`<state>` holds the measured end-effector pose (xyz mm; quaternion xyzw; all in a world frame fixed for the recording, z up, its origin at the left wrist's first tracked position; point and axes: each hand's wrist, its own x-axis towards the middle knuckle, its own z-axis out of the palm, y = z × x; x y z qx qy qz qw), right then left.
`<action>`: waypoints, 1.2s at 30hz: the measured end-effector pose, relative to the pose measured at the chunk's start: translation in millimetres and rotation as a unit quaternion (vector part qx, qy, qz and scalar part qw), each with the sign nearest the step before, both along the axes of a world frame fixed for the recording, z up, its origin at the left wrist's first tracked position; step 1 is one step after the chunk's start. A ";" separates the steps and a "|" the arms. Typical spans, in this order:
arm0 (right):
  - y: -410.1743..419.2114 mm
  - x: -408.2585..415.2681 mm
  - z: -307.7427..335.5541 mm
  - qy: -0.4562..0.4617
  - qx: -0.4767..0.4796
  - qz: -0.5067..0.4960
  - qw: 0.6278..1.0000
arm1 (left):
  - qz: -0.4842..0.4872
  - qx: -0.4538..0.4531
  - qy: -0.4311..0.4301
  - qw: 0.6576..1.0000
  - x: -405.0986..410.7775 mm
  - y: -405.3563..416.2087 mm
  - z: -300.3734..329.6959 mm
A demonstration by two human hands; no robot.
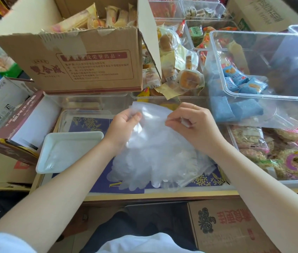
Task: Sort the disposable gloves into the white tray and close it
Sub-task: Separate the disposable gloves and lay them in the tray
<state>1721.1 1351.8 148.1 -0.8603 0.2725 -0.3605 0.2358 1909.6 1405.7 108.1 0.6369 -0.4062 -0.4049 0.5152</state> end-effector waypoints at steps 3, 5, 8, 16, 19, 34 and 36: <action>8.7 8.6 13.2 0.008 0.131 0.077 0.988 | 0.010 0.006 0.030 0.999 -0.6 -4.0 1.4; 7.1 14.5 11.6 0.031 0.125 0.026 0.991 | -0.011 0.007 0.047 0.999 -3.8 -6.1 4.3; -1.1 19.0 4.0 0.081 0.112 -0.085 0.987 | -0.068 -0.020 0.068 0.995 -13.2 -1.8 12.1; -6.3 20.1 -7.2 0.064 0.192 -0.106 0.973 | -0.093 0.004 0.126 0.988 -18.3 7.2 8.7; -8.7 18.6 -8.9 0.048 0.217 -0.131 0.966 | -0.109 0.038 0.131 0.985 -11.8 9.6 8.4; -11.5 11.6 -4.0 0.239 0.193 -0.076 0.949 | -0.275 0.150 -0.194 0.929 12.8 7.6 0.7; -11.4 12.7 -4.5 0.248 0.203 -0.050 0.946 | -0.269 0.149 -0.171 0.936 7.3 8.7 -1.8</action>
